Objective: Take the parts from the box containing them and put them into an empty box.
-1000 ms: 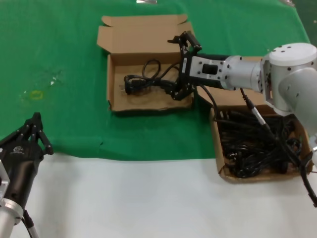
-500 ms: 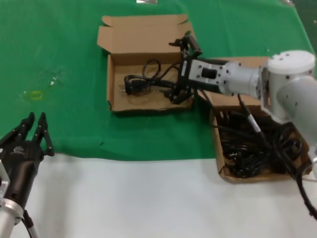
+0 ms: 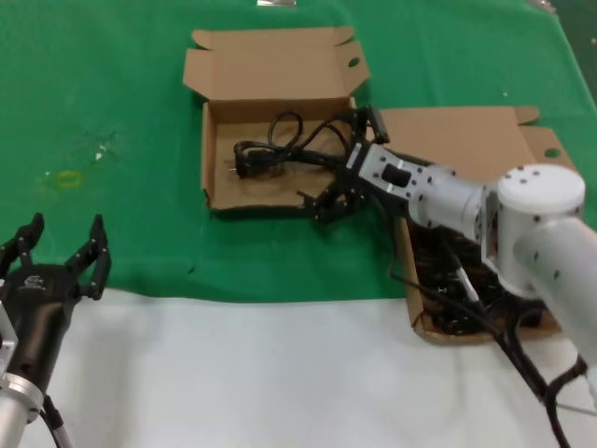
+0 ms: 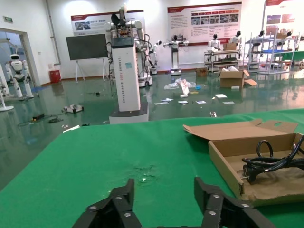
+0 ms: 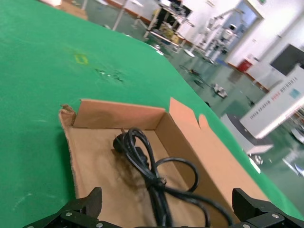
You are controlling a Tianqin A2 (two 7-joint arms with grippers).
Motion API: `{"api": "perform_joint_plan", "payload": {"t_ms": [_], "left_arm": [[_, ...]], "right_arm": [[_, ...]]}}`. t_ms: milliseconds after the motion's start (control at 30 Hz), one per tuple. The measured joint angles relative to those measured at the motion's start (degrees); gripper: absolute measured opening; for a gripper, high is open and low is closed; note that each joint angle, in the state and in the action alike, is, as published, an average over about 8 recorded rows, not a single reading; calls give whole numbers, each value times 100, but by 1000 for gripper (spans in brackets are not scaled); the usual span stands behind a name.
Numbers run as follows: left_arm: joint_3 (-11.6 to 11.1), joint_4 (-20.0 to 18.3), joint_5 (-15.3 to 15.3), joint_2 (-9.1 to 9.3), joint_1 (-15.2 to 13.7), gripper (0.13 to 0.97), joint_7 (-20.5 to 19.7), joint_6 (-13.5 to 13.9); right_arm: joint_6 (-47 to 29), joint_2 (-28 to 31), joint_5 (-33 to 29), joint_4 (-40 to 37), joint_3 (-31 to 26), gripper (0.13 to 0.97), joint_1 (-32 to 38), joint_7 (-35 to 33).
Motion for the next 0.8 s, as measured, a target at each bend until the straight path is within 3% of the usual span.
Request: {"api": "perform_joint_plan", "payload": {"t_ms": [100,233,500,800], "left_arm": [[0,0,0,0,0,454,0,0],[0,0,1,0,0,454,0,0],[0,0,0,0,0,679,3,0],[0,0,0,0,0,847,2,0]], "right_arm": [[158,54,-28,358,126,966,-305,244],[370,125,-65,830,291,966,-708,573],[778,264,-137,1744,611,966,-1490,1205],[1245,421,-219,2791,975,966,-2378,1927]]}}
